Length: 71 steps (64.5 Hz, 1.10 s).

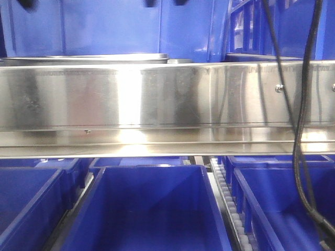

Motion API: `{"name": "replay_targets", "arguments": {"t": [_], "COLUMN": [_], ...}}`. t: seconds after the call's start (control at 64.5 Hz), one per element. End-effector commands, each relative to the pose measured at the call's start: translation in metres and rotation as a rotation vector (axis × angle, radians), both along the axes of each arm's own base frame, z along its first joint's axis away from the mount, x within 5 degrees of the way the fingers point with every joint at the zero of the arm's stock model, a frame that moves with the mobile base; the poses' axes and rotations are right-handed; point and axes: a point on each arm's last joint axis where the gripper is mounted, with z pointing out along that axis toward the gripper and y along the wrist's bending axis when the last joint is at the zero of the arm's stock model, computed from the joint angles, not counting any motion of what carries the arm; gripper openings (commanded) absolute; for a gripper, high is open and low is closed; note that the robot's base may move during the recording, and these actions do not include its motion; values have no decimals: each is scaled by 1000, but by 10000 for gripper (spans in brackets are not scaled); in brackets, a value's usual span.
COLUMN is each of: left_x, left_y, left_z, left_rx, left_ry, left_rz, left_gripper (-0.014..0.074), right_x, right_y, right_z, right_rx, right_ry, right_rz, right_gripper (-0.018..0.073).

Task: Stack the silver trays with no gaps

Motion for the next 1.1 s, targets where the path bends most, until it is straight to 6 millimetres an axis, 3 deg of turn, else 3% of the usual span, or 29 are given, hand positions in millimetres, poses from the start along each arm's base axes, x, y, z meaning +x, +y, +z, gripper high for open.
{"name": "replay_targets", "arguments": {"t": [0.0, 0.031, 0.109, 0.295, 0.434, 0.806, 0.9, 1.086], "left_x": [-12, -15, -23, -44, -66, -159, -183, -211], "left_y": [2, 2, 4, 8, 12, 36, 40, 46], "left_z": [20, 24, 35, 60, 61, 4, -20, -60], "left_rx": [-12, -5, 4, 11, 53, 33, 48, 35], "left_ry": [-79, -97, -152, -285, -376, -927, -1011, -1083], "left_rz": [-10, -19, -33, -47, -77, 29, 32, 47], "left_gripper": [21, -41, 3, 4, 4, 4, 4, 4], "right_x": [-3, -3, -5, -3, -3, -3, -3, -3], "right_y": [0, 0, -1, -3, -3, -3, -3, -3], "right_z": [7, 9, 13, 20, 20, 20, 20, 20], "right_rx": [6, 12, 28, 12, 12, 10, 10, 10], "right_ry": [-23, -30, -48, -113, -113, -112, -112, -112], "right_rz": [13, 16, 24, 43, 43, 41, 41, 41], "right_gripper": [-45, -97, -75, -71, -71, -71, -71, -71]}}
